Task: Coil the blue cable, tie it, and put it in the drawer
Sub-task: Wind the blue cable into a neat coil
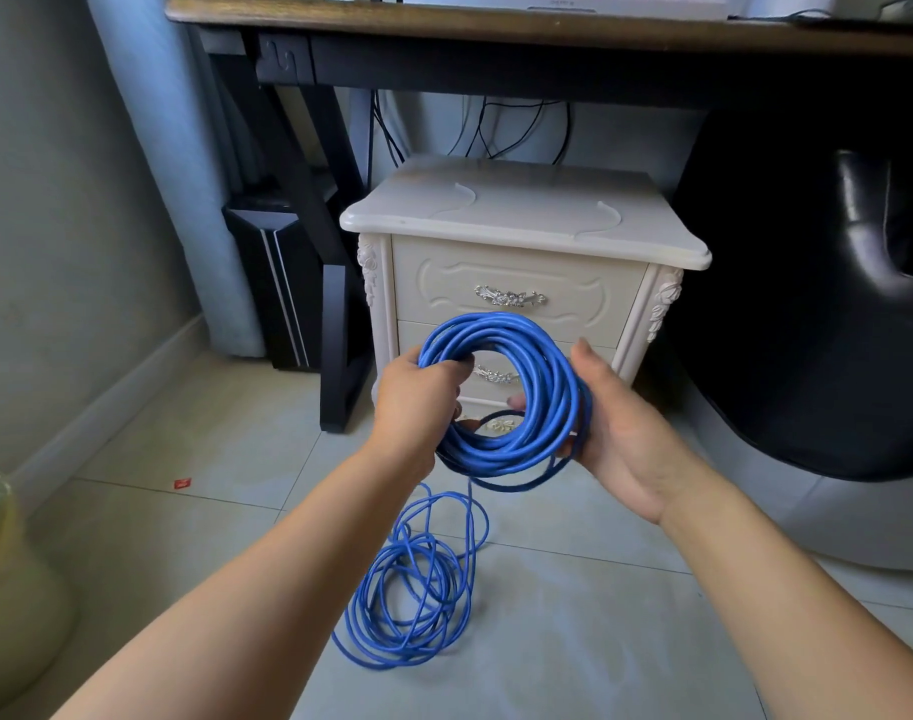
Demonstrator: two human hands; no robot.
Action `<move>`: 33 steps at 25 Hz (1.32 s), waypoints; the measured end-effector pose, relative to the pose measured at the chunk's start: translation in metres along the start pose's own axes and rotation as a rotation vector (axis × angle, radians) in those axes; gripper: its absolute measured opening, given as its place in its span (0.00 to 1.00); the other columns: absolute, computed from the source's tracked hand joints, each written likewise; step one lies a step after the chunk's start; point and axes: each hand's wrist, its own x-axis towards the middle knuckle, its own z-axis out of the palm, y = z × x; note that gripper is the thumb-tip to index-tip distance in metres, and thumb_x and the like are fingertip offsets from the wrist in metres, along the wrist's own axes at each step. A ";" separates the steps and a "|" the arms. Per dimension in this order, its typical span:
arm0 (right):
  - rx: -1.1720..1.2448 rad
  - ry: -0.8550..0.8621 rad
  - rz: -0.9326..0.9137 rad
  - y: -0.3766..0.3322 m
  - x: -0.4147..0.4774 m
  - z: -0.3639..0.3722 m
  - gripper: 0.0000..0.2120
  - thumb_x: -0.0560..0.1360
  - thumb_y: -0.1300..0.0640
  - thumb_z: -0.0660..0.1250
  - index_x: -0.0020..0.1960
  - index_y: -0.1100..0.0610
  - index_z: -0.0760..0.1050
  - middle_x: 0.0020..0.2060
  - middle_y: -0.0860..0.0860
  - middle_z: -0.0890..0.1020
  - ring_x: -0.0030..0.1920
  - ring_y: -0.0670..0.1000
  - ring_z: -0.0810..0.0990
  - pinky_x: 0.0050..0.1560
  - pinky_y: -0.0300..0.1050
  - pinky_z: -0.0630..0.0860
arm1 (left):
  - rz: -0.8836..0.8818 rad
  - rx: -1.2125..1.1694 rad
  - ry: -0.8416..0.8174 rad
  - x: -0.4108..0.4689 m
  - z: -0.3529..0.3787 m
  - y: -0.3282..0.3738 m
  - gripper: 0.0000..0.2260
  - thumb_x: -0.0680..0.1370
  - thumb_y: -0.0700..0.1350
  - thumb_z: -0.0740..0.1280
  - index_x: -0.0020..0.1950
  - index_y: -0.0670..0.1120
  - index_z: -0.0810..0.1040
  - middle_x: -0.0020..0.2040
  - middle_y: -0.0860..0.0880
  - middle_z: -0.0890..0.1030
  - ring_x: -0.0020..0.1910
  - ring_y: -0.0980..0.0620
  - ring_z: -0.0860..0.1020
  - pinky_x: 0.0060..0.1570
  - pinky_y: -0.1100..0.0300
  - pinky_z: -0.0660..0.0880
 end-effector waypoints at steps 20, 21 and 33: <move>0.045 0.262 -0.163 0.011 0.001 0.015 0.16 0.72 0.75 0.60 0.55 0.60 0.72 0.21 0.54 0.69 0.22 0.51 0.69 0.35 0.48 0.79 | -0.357 -0.276 -0.315 -0.004 0.002 -0.019 0.04 0.73 0.36 0.71 0.42 0.43 0.82 0.42 0.45 0.81 0.49 0.47 0.78 0.48 0.55 0.74; 0.052 0.255 -0.167 0.010 0.002 0.014 0.17 0.72 0.75 0.60 0.55 0.60 0.72 0.22 0.54 0.69 0.21 0.51 0.69 0.35 0.47 0.79 | -0.337 -0.273 -0.318 -0.003 0.002 -0.019 0.07 0.73 0.35 0.70 0.38 0.44 0.83 0.39 0.47 0.81 0.50 0.47 0.77 0.47 0.56 0.73; 0.449 0.249 0.012 0.004 0.008 -0.006 0.16 0.73 0.69 0.56 0.31 0.56 0.61 0.21 0.49 0.62 0.21 0.46 0.62 0.24 0.36 0.70 | -0.681 -0.276 -0.491 0.006 -0.013 -0.006 0.19 0.77 0.50 0.65 0.53 0.33 0.76 0.44 0.40 0.81 0.40 0.45 0.81 0.40 0.53 0.82</move>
